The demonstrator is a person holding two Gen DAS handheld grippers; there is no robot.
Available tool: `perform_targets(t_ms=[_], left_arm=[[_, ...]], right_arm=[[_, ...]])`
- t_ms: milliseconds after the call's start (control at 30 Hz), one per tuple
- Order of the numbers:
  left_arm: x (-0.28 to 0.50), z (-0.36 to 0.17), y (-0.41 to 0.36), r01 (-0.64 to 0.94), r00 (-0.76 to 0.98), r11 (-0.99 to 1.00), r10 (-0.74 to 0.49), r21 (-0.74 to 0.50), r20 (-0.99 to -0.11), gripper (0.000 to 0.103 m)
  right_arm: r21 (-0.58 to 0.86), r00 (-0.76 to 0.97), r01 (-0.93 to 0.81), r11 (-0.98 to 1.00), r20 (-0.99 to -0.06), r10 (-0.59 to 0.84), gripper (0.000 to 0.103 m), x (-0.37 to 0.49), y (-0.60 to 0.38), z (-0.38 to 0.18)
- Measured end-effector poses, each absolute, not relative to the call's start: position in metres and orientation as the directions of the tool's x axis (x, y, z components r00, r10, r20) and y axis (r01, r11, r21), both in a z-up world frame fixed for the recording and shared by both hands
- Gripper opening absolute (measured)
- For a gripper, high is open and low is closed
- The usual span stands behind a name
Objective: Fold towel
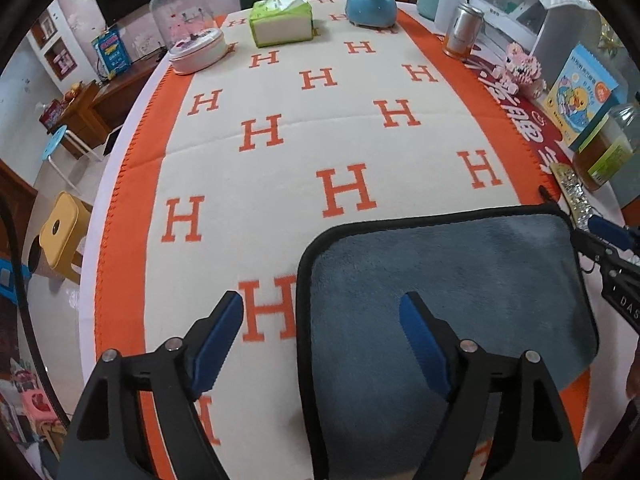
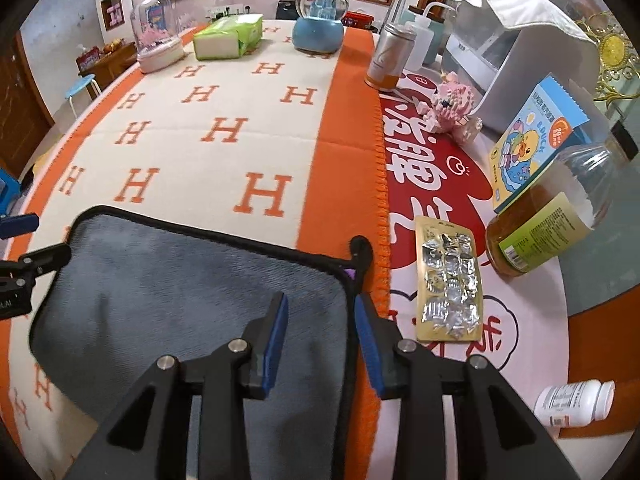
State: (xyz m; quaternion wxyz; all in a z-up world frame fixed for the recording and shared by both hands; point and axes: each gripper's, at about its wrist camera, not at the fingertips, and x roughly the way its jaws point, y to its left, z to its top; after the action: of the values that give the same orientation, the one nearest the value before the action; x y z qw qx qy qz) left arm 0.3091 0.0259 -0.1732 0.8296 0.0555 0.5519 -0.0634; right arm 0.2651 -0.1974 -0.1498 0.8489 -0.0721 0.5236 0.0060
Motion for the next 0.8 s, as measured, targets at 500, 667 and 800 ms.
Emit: perform_targets(t_ms=[500,667,800], left_arm=[[0.249,-0.116,0.029,0.097,0.448,0.995,-0.074,-0.033,-0.891,0.101],[0.219,-0.094,0.026,0.084,0.465,0.995,-0.086,-0.053,-0.881,0.101],[0.193,-0.076,0.025,0.081,0.490,0.994,-0.101,-0.070,-0.866,0.101]], right_arm=[[-0.042,0.483,-0.037,0.998,-0.875,-0.019,0.048,0.210,-0.181,-0.094],[-0.002,0.493,-0.006,1.000,-0.870,0.002,0.057,0.180,-0.183,-0.076],[0.001,0.503,0.002,1.000,-0.864,0.000,0.059,0.155,-0.185,-0.064]])
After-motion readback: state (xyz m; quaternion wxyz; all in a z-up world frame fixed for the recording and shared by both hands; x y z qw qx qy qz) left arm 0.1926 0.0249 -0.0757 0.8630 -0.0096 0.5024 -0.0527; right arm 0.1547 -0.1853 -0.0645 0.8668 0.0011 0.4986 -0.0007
